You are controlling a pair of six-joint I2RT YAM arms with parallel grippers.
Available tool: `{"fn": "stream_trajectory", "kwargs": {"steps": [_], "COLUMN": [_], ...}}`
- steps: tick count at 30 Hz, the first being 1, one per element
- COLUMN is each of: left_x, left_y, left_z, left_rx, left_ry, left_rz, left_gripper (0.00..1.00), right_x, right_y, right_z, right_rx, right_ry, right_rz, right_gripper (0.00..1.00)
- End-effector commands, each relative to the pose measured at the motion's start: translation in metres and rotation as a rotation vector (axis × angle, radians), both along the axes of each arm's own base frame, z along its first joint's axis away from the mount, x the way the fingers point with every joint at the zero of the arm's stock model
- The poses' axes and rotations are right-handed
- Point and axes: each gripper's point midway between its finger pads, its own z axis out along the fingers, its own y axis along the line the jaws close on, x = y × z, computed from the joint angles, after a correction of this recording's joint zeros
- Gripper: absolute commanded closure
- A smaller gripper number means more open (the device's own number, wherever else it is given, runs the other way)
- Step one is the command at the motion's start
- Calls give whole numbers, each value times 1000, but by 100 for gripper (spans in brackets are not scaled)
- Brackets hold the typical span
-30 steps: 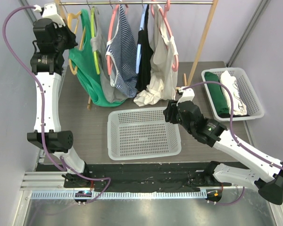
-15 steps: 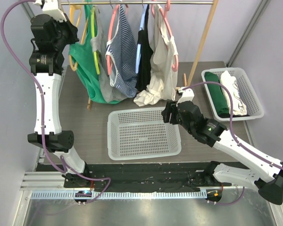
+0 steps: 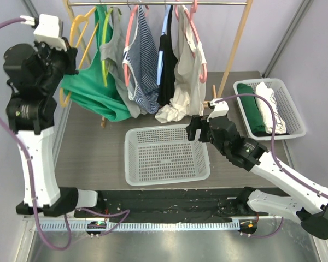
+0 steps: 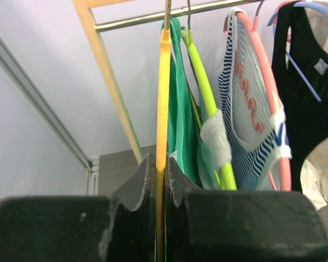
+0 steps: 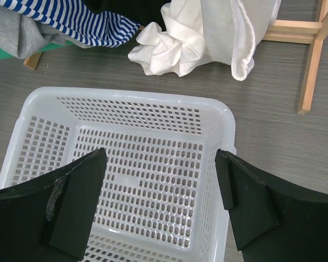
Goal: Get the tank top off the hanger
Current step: Pick up the hanger from the clothesline.
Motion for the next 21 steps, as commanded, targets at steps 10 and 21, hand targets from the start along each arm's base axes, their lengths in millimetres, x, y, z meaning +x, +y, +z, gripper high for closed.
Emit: {"fn": "stream_trajectory", "kwargs": {"steps": [10, 21], "left_x": [-194, -97], "left_y": [18, 13], "left_z": [173, 28], "left_rx": [1, 22], "left_ry": [-657, -221], "left_rz": [40, 38], "left_gripper": [100, 100], "right_x": [0, 0], "right_y": [-7, -6], "right_z": [38, 40], "right_rx": [49, 51], "right_ry": [-100, -87], "right_rz": [-6, -12], "right_gripper": [10, 10]}}
